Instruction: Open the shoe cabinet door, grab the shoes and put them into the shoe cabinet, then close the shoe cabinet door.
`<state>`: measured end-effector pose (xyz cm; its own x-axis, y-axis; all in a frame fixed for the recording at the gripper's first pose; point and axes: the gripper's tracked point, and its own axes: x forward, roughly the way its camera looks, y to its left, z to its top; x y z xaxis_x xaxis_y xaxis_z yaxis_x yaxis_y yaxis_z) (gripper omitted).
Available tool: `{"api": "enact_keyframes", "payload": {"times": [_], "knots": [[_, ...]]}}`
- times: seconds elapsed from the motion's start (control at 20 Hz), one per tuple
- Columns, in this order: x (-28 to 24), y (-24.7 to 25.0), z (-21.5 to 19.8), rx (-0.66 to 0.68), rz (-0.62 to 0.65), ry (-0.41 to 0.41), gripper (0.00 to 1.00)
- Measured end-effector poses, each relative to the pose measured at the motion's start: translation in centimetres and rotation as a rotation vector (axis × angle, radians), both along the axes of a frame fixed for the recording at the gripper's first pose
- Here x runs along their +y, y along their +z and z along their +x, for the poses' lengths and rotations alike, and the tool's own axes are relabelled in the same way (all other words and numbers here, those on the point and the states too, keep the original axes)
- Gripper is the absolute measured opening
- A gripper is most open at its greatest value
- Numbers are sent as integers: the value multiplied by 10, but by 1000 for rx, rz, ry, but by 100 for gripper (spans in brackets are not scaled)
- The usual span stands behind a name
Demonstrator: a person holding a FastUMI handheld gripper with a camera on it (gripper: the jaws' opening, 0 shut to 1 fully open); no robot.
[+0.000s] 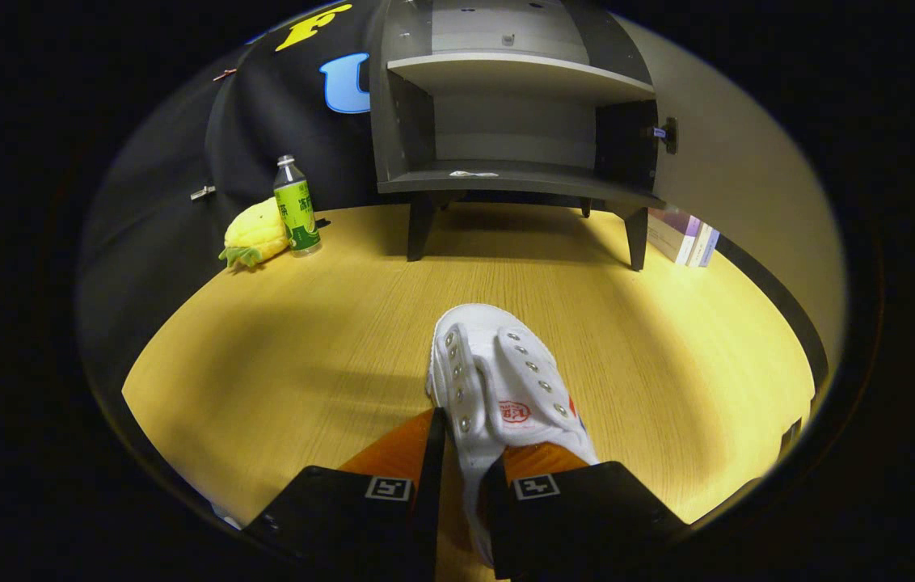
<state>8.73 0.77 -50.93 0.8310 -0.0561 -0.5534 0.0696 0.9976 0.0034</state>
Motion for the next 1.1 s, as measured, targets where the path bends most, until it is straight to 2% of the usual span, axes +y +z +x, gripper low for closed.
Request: {"api": "enact_keyframes", "payload": {"times": [0.4, 0.5, 0.55, 0.9, 1.1], "knots": [[-6, -3, 9, -39, 0, 5, 28], [-3, -8, 7, -23, 13, 37, 28], [-4, -4, 5, -29, -3, 39, 5], [0, 4, 9, 24, 5, 84, 5], [1, 57, 13, 13, 40, 92, 5]]}}
